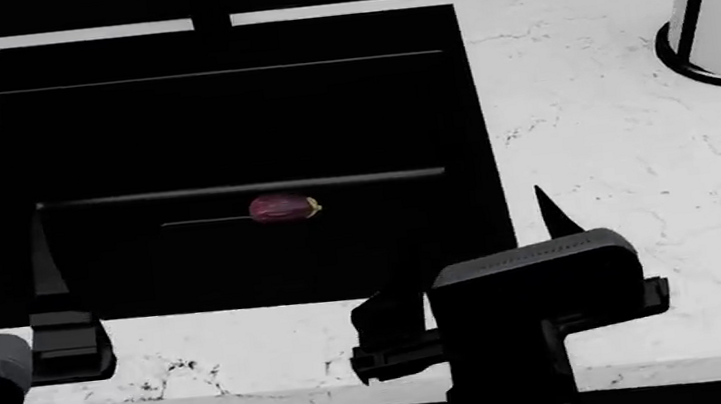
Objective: Pick the eggplant from the sink and place it on the plate located on the counter
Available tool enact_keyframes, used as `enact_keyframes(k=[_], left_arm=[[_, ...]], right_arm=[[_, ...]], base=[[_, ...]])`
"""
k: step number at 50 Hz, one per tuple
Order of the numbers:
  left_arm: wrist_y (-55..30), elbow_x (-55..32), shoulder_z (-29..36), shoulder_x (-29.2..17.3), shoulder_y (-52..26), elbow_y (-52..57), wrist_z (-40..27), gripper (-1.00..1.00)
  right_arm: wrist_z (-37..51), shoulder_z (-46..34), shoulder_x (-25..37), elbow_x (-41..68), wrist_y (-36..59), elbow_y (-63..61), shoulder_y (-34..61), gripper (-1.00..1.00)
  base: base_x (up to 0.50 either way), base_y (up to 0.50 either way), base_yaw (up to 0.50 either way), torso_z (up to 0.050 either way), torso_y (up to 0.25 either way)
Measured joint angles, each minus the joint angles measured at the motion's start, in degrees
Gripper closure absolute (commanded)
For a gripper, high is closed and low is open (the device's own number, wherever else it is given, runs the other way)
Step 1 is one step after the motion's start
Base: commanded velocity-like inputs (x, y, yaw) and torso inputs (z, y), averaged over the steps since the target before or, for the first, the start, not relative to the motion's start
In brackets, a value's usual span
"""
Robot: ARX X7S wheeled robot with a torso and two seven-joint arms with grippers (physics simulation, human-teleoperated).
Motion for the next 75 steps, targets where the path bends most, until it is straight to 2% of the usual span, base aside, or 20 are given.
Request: enact_keyframes(k=[18,23,30,35,41,49,54,62,68,75], left_arm=[[-0.51,-0.76,-0.13,-1.15,0.66,1.23,-0.41,-1.00],[-0.70,-1.13,0.01,-1.30,-2.71,-3.48,-0.10,-1.00],[-0.75,-1.28,1.00,-0.70,-12.27,-15.00,0.45,-1.00],[1.08,-2.07,1.28,0.26,-20.76,-27.74,1.01,-1.00],[5.97,-2.88,1.54,1.38,-30.53,-45.13,1.38,-1.00],[15.63,-3.92,1.59,2.16,-40.62,-67.32,1.80,-1.00],[22.84,-4.60,1.49,2.65,-46.48,-81.71,2.00,-1.00],[29.11,-5.05,1.32,2.42,-51.36,-93.97,1.84,-1.00],[32.02,-5.02,1.56,2.52,-53.32,-99.59,1.36,-1.00],[34.27,-4.85,1.93,2.87,-54.67,-103.91,0.78,-1.00]], right_arm=[[0.40,-0.65,0.47,0.55,-0.56,0.33,-0.09,-1.00],[-0.37,-0.29,-0.13,1.92,0.18,2.41,2.18,-1.00],[-2.30,1.10,-0.86,3.88,1.23,11.15,10.31,-1.00],[-4.08,1.71,-1.53,4.96,-0.20,20.97,17.26,-1.00],[-6.86,1.72,-2.84,5.63,-6.42,39.52,27.17,-1.00],[-10.38,1.89,-5.19,6.07,-19.67,70.98,42.07,-1.00],[-12.00,2.38,-5.96,6.10,-24.96,83.40,47.80,-1.00],[-13.77,2.82,-7.37,5.99,-29.23,93.84,52.34,-1.00],[-14.20,3.38,-7.74,5.64,-30.24,97.71,53.63,-1.00],[-14.70,3.92,-7.87,4.99,-31.20,100.14,54.12,-1.00]], base=[[0.41,0.47,0.00,0.050,0.000],[0.00,0.00,0.00,0.050,0.000],[0.00,0.00,0.00,0.050,0.000],[0.00,0.00,0.00,0.050,0.000],[0.00,0.00,0.00,0.050,0.000],[0.00,0.00,0.00,0.050,0.000],[0.20,0.34,0.00,0.050,0.000],[0.35,0.31,0.00,0.050,0.000],[0.00,0.00,0.00,0.050,0.000],[0.50,0.00,0.00,0.050,0.000]])
